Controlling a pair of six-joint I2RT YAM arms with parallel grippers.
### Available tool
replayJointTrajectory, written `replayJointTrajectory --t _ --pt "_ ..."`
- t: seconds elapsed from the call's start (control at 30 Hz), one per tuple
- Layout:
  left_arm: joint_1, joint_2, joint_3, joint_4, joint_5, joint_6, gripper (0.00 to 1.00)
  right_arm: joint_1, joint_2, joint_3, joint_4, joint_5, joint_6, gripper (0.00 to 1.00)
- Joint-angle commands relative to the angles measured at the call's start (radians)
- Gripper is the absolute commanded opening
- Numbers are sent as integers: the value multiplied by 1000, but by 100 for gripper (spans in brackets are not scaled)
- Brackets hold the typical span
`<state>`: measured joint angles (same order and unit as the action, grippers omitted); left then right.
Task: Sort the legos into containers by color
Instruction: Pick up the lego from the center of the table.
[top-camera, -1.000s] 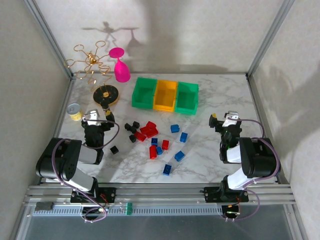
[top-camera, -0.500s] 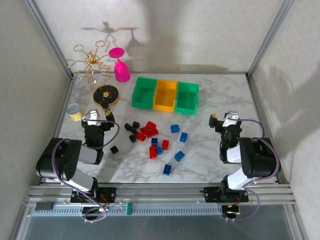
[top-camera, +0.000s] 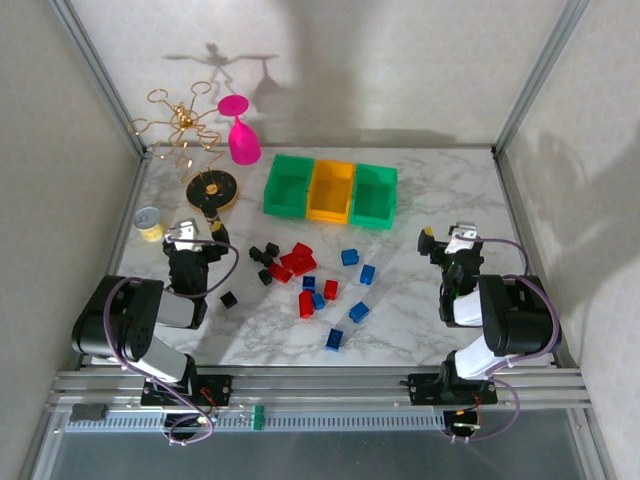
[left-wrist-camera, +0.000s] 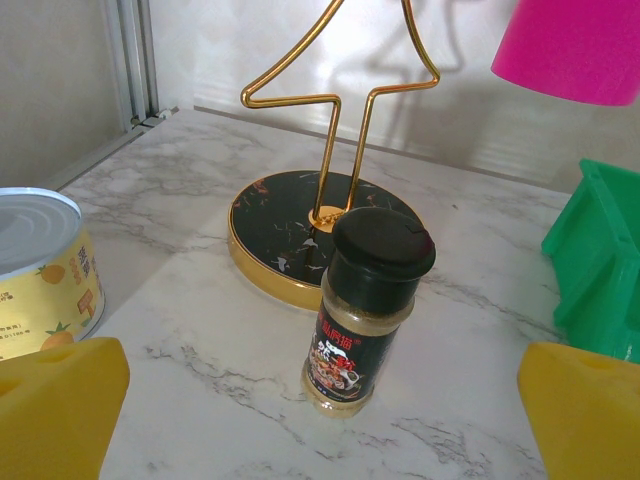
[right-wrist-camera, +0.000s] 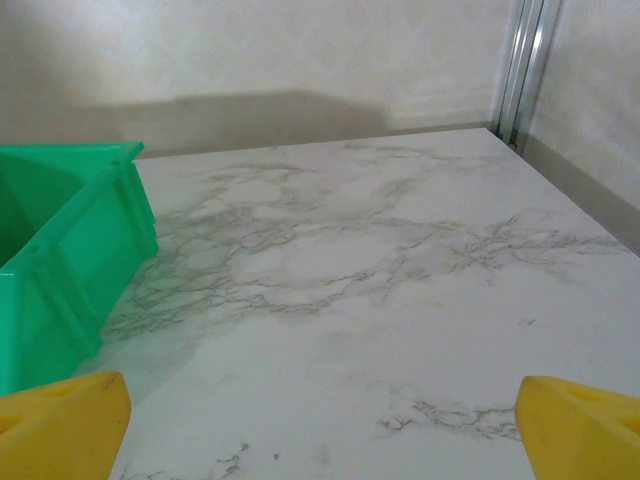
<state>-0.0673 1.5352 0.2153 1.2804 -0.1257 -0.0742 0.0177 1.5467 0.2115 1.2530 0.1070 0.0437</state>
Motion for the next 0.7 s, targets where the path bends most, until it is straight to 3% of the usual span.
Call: replayJointTrajectory --t 0.0,0.23,0.37,0.47,0.67 --pt "7 3 16 -4 17 13 99 3 -5 10 25 1 -13 99" --pt "5 -6 19 -8 -5 12 99 3 -27 12 10 23 -1 99" --pt "-13 -122 76 -217 -73 -1 99 2 -126 -3 -48 98 25 99" --pt "-17 -188 78 -276 -92 -17 99 2 -179 19 -128 152 46 99" --pt "-18 -344 114 -463 -105 -85 99 -3 -356 101 -373 138 149 99"
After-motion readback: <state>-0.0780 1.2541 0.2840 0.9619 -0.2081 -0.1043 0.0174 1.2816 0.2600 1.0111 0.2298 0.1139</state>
